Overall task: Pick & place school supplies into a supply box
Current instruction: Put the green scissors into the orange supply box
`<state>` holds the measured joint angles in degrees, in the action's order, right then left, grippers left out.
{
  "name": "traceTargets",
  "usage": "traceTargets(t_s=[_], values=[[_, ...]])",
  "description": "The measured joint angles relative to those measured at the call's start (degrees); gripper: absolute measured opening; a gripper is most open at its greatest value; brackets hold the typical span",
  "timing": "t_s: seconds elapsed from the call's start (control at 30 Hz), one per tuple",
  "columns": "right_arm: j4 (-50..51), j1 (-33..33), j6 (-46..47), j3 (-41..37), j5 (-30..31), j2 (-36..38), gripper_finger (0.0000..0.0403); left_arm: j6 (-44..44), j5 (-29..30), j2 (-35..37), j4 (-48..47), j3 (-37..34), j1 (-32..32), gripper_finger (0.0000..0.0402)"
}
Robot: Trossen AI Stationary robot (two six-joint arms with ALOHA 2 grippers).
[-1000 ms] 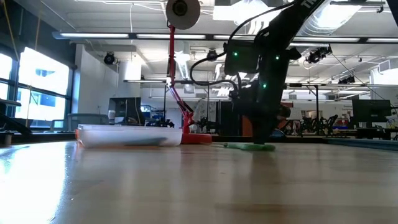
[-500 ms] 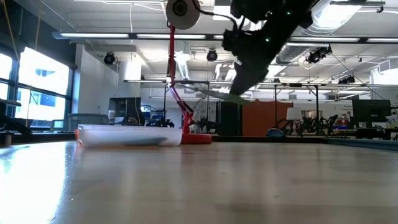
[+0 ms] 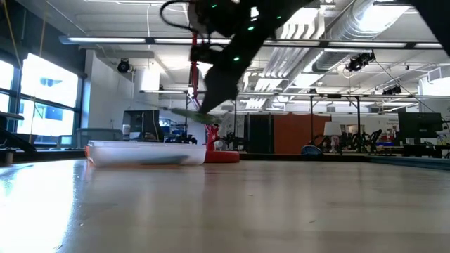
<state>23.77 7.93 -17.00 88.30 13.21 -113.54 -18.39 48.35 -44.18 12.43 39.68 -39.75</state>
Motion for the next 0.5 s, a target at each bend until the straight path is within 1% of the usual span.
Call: traceTargets(t_s=[0.07,0.17,0.3,0.4,0.5], values=[[2.61,0.92,-3.16,6.7,0.13,-4.79,0.0001,1.71,0.84,0.0,-0.05,0.0,0.0,0.0117],[7.75,2.09,-6.8,16.34,0.25,-11.86,0.0001,1.77,1.35,0.01,-0.04,0.01,0.0,0.0117],[17.65,3.31,-11.5,27.98,-0.8,-20.48,0.0,0.7,1.34,0.0,-0.59,0.0,0.0,0.0117],[21.03,3.79,-16.2,34.28,-4.66,-24.54,0.0,0.68,1.34,0.0,-1.49,0.02,0.0,0.0117],[20.7,3.73,-20.2,37.53,-5.05,-26.92,0.0,0.7,1.32,0.0,-2.32,0.0,0.0,0.0117]])
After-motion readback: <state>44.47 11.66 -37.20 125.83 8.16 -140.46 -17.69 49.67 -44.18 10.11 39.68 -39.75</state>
